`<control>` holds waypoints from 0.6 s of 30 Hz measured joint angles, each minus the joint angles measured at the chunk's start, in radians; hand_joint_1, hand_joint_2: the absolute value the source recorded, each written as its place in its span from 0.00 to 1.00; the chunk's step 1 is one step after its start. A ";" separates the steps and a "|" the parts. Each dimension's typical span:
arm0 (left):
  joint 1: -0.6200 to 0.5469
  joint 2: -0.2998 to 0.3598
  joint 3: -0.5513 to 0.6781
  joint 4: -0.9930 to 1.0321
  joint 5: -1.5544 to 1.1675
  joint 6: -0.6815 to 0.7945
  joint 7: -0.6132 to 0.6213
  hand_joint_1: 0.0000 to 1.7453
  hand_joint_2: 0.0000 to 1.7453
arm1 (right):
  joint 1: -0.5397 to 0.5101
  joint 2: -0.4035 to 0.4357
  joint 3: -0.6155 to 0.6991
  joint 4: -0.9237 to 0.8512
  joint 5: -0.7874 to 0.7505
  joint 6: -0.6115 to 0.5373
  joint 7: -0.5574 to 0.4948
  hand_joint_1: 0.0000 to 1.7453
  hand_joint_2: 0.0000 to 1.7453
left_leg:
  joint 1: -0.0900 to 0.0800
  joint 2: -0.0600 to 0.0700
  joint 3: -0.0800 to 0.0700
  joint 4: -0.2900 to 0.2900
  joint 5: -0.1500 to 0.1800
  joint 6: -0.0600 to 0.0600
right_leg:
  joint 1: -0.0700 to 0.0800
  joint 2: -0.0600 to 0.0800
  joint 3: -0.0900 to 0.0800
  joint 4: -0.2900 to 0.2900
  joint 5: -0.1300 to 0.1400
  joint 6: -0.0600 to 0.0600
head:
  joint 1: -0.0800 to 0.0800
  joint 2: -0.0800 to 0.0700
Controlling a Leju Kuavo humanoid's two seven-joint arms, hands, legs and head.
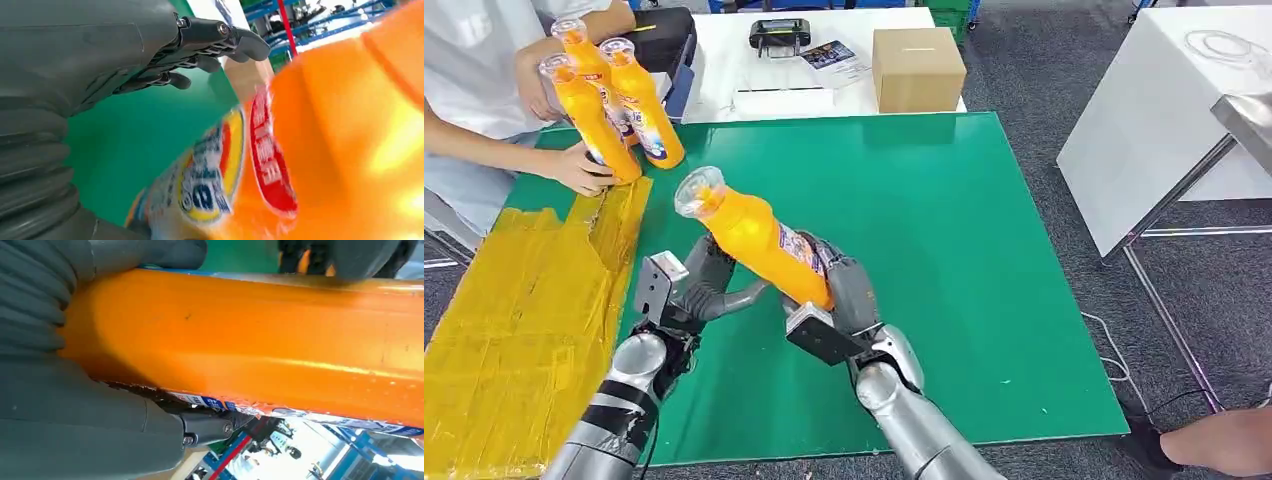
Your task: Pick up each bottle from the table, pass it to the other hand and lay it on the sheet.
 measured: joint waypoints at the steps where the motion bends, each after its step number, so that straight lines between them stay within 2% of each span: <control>1: -0.003 0.000 -0.002 0.003 0.006 -0.005 -0.001 0.00 1.00 | -0.005 0.003 0.004 0.006 0.001 -0.001 0.002 1.00 1.00 | 0.000 0.000 0.000 0.000 0.000 0.000 | 0.000 0.000 0.000 0.000 0.000 0.000 | 0.000 0.000; 18: -0.013 -0.004 -0.016 0.021 0.041 -0.034 -0.002 0.00 1.00 | -0.044 0.029 0.050 0.089 0.011 0.010 0.013 1.00 1.00 | 0.000 0.000 0.000 0.000 0.000 0.000 | 0.000 0.000 0.000 0.000 0.000 0.000 | 0.000 0.000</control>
